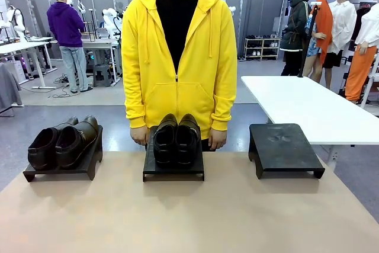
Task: Place the shoes on the stand as instructed by the person.
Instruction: Pick up another pair of Shoes and place it on the Shoes Stand indicated by the person.
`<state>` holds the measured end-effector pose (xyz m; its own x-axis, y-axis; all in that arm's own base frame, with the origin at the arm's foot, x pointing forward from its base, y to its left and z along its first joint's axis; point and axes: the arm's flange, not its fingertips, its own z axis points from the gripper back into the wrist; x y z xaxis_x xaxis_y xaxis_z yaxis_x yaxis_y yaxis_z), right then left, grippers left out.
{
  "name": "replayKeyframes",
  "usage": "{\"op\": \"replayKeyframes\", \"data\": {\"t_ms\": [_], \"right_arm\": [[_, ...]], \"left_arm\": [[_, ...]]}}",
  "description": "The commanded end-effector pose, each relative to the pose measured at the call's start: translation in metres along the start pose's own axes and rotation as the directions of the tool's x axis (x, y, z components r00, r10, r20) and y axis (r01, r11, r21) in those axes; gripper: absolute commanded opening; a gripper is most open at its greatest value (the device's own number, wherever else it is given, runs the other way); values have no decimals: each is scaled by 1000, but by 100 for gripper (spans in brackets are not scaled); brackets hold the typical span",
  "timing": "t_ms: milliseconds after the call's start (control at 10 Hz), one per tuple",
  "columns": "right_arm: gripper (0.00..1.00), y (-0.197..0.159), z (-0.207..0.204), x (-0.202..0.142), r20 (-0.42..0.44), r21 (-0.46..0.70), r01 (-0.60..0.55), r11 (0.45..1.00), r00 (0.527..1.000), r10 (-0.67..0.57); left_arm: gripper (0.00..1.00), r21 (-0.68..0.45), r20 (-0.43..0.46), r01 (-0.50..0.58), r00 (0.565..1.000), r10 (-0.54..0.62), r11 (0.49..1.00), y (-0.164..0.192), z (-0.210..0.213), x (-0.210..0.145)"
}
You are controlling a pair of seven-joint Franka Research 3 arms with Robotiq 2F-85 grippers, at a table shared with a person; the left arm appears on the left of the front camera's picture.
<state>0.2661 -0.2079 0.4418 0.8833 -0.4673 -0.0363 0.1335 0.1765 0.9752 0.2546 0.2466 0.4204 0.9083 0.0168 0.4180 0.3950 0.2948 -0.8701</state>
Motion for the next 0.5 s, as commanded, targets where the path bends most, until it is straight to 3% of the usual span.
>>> {"op": "replayKeyframes", "data": {"t_ms": [0,400], "right_arm": [[100,1,1,0,-4,4,-6,1000,1000,6],[100,1,1,0,-4,4,-6,1000,1000,6]], "left_arm": [[100,-11,-2,20,1000,-20,1000,-3,1,-2],[100,-11,-2,20,1000,-20,1000,-3,1,-2]]}}
